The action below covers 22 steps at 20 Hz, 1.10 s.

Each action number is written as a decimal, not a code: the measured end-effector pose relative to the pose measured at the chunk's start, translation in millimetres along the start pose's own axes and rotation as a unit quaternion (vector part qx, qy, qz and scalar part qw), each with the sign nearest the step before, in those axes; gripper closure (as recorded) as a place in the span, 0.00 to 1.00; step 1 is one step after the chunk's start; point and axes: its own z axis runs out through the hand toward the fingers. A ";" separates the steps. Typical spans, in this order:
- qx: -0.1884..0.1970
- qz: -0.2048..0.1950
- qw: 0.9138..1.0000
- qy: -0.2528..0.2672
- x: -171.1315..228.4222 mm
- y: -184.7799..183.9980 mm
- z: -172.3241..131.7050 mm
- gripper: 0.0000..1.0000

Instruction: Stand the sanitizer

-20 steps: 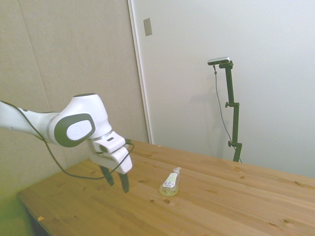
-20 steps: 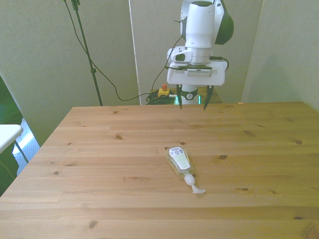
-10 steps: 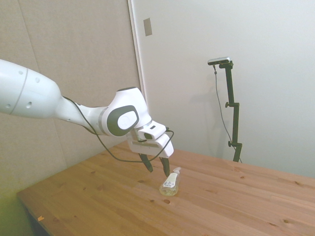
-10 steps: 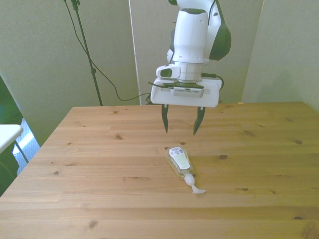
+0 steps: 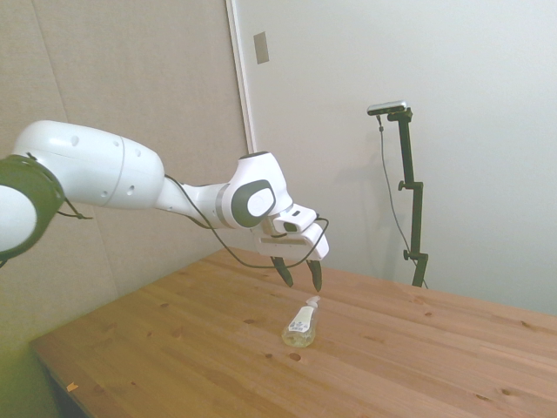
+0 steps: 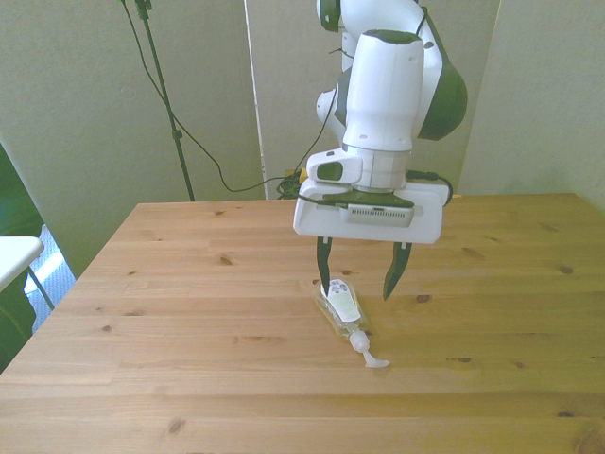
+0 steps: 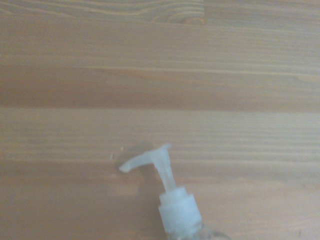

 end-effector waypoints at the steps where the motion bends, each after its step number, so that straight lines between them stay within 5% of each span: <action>1: -0.002 -0.001 1.000 -0.004 3.8 -6.0 7.1 0.00; 13: -0.016 -0.002 0.999 -0.031 22.3 -27.2 75.5 0.00; 14: -0.016 -0.002 0.999 -0.033 22.5 -28.0 78.5 1.00; 22: -0.006 0.003 0.999 -0.045 25.5 -24.6 83.4 1.00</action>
